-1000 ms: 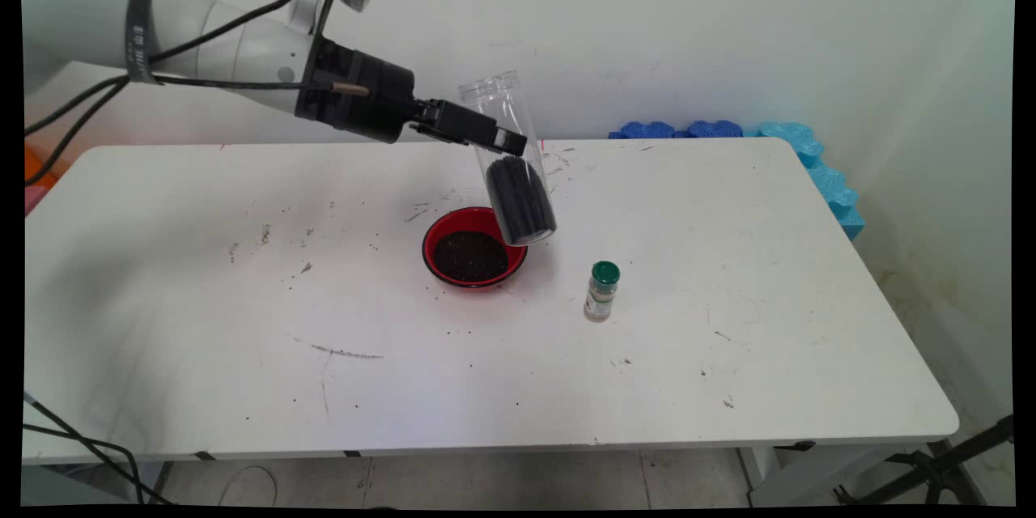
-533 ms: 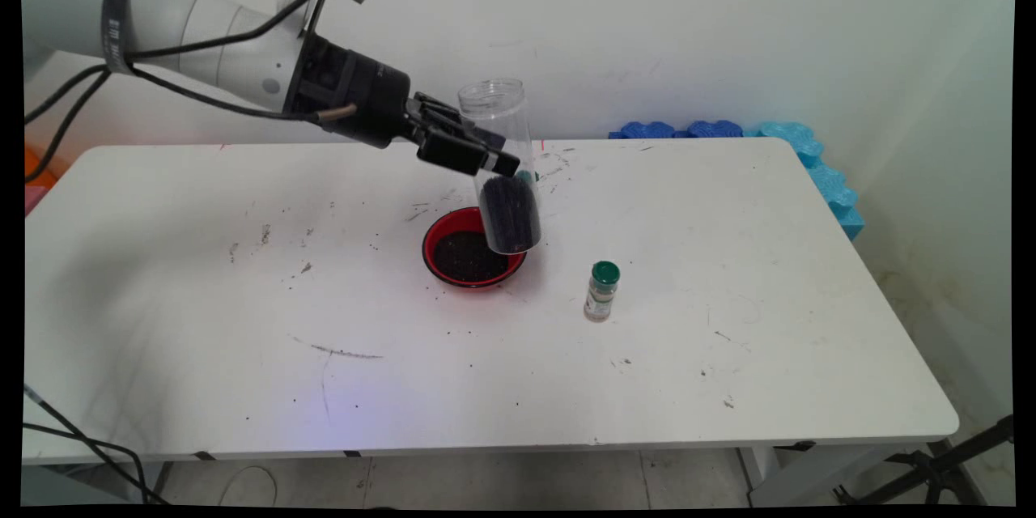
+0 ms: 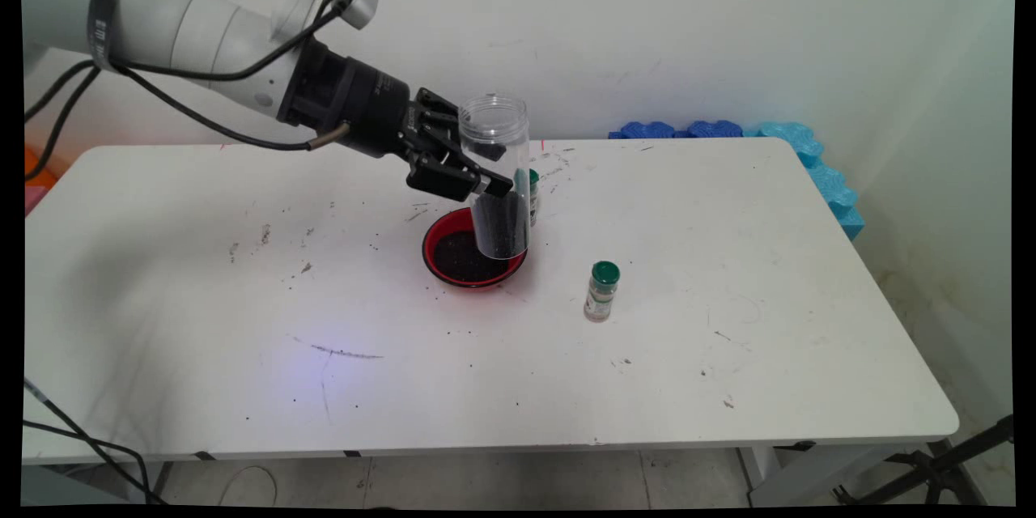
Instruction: Pour the black seasoning powder in the red bowl, then place the picked object on the table
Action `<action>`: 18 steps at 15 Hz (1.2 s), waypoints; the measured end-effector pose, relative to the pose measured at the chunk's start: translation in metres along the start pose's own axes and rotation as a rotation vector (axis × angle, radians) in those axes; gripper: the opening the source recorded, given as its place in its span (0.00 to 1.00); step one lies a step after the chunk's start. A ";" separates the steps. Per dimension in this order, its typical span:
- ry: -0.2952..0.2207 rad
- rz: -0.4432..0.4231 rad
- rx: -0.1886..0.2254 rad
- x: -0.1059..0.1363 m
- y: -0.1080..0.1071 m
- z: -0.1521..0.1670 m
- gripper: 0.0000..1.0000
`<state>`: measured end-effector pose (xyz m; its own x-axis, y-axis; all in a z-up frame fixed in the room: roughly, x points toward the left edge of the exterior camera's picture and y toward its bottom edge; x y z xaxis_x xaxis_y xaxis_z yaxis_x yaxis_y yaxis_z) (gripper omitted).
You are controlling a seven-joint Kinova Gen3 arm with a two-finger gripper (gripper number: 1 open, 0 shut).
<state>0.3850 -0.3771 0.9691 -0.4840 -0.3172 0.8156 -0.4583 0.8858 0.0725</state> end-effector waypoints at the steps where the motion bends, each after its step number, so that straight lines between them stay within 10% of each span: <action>1: -0.004 0.017 0.002 0.000 0.001 0.000 0.00; 18: 0.002 0.058 0.027 -0.002 0.011 0.006 0.00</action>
<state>0.3762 -0.3684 0.9653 -0.5093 -0.2647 0.8189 -0.4495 0.8932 0.0092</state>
